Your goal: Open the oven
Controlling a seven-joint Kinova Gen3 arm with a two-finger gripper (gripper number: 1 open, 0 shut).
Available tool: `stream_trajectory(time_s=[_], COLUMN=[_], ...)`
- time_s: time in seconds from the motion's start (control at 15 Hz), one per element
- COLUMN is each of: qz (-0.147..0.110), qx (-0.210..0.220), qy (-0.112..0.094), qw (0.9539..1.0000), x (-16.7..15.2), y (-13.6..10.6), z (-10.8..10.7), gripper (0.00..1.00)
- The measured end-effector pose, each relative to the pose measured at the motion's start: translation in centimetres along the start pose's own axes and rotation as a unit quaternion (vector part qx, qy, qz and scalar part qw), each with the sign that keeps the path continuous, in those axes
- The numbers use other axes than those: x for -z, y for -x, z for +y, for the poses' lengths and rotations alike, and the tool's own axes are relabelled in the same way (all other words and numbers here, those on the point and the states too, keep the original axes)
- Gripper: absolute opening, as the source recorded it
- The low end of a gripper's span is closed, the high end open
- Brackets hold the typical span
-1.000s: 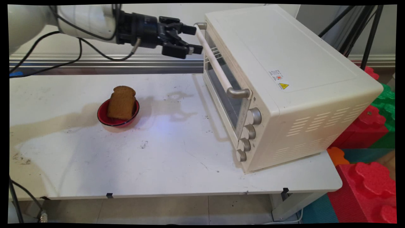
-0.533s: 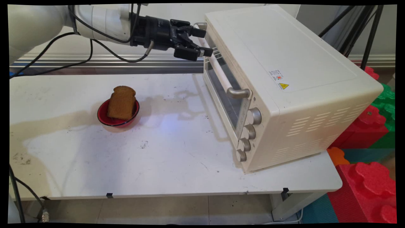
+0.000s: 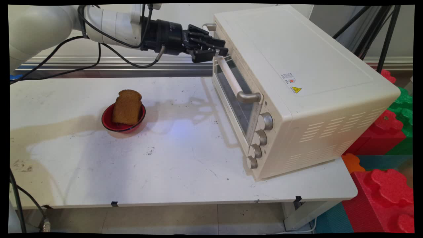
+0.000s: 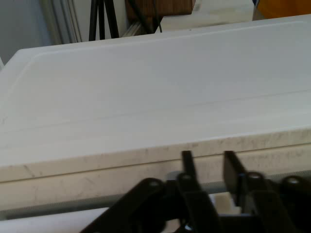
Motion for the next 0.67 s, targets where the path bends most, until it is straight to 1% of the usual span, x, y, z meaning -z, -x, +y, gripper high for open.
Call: stream_trajectory(time_s=[0.67], qz=[-0.006], qx=[0.002], qy=[0.005], qw=[1.0000], x=[-1.07], y=[0.43], z=[0.10], gripper=[0.00])
